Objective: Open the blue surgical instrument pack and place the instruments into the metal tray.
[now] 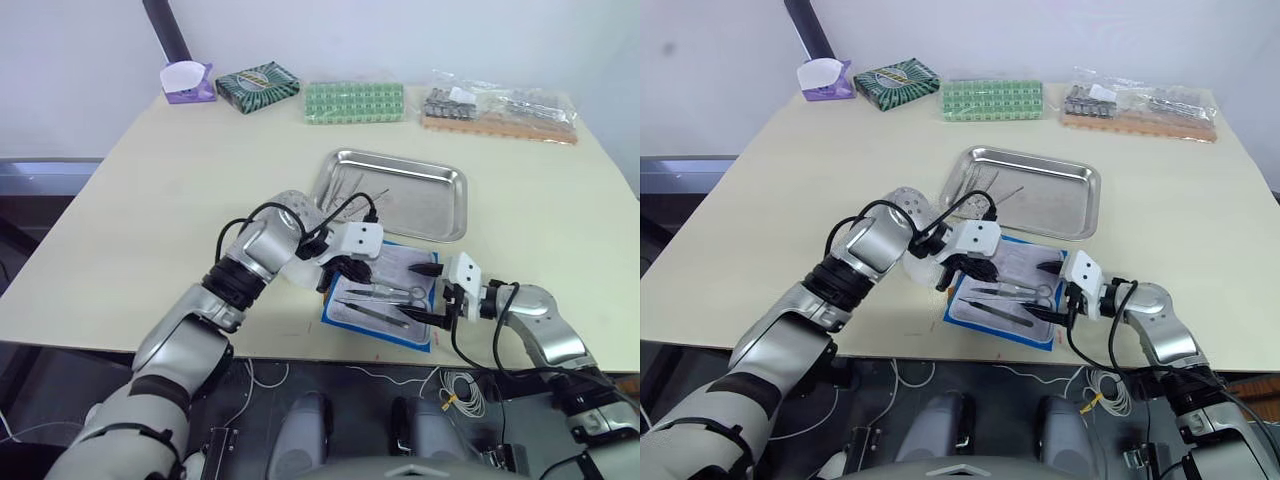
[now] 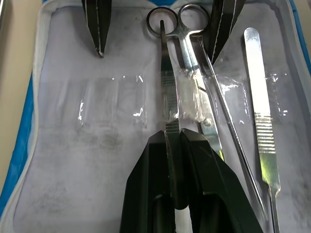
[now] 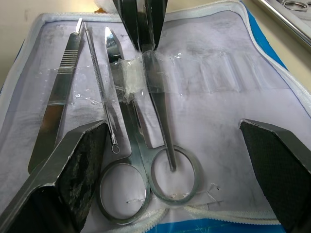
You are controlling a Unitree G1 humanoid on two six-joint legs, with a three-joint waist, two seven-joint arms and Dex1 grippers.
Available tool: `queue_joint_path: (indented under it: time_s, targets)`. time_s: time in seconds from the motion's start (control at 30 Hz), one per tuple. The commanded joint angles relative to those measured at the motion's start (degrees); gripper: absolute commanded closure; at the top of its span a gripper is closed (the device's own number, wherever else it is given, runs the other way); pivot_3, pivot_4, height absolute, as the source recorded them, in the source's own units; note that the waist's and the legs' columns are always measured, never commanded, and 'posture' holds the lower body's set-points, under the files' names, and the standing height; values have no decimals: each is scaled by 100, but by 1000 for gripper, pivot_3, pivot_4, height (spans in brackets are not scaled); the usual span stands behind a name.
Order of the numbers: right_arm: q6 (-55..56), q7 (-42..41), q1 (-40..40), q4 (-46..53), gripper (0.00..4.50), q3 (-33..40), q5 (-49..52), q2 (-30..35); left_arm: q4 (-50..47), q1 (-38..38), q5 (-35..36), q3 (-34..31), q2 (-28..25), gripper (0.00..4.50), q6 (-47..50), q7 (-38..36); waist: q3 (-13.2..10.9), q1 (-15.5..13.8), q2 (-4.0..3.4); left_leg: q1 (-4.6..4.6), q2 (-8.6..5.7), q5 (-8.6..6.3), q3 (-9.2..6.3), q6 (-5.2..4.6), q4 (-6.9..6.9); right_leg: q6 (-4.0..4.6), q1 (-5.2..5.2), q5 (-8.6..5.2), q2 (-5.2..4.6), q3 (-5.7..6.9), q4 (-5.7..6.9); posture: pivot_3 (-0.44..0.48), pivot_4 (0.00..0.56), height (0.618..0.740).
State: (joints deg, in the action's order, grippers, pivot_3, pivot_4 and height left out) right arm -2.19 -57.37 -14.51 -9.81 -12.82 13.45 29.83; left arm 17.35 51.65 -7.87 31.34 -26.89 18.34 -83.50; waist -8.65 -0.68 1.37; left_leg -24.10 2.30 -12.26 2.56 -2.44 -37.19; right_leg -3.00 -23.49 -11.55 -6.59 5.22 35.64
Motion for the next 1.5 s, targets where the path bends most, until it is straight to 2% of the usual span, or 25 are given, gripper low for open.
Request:
queue_joint_path:
  time_s: [0.03,1.0,1.5]
  targets:
    - [-550,130,311,-683,0,-465,-672,96,-238,286,17,-74,-27,4458,101,-68,0,-1,0,0,0,0,0,0,-1,0,0,0,0,0,0,0,150,740]
    - [-732,193,244,-728,0,-667,-850,25,-374,688,-42,38,-218,4458,357,-456,0,9,0,13,15,0,7,0,-4,1,0,-1,23,-19,8,0,150,740]
    - [-697,183,238,-802,0,-678,-859,17,-378,735,18,-19,-784,4458,67,-758,1,7,-1,16,38,-1,12,1,-4,5,-2,0,41,-33,8,0,150,740]
